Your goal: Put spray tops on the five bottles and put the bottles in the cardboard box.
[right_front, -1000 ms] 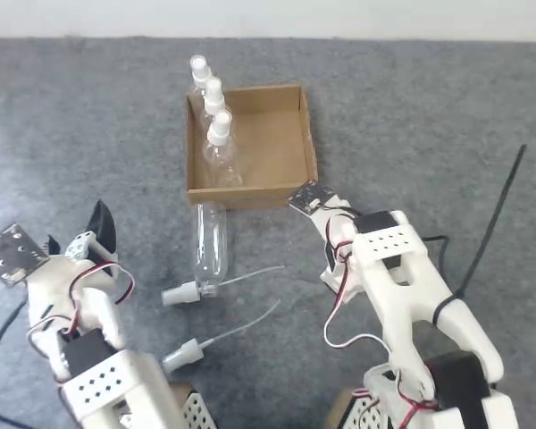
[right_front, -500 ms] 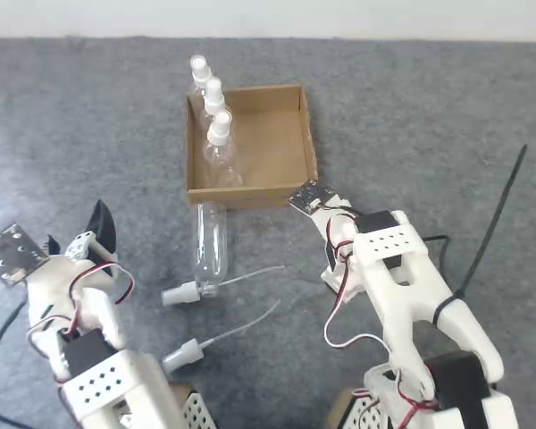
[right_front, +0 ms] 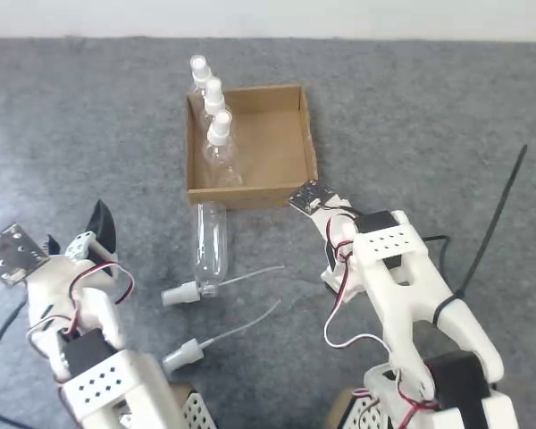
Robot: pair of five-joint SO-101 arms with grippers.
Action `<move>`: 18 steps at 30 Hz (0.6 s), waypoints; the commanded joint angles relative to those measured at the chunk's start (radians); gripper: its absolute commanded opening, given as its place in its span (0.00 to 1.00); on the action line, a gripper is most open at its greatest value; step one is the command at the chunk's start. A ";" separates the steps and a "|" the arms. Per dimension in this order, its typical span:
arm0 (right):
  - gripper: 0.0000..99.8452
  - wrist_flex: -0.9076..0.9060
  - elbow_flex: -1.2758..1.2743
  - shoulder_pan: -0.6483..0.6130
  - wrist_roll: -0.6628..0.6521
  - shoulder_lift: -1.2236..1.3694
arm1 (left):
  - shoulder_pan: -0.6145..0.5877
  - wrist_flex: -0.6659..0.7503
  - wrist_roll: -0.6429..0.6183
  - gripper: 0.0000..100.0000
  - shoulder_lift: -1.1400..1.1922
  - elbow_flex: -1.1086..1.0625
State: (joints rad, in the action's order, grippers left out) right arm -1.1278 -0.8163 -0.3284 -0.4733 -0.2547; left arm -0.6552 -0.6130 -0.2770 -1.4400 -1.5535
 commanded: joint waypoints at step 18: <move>0.10 -0.349 0.396 -0.104 0.077 -0.019 | -0.002 0.029 0.003 0.32 -0.018 -0.001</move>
State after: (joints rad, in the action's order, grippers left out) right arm -1.4408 -0.4956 -0.4066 -0.4135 -0.2547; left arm -0.6567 -0.6114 -0.2770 -1.4400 -1.5689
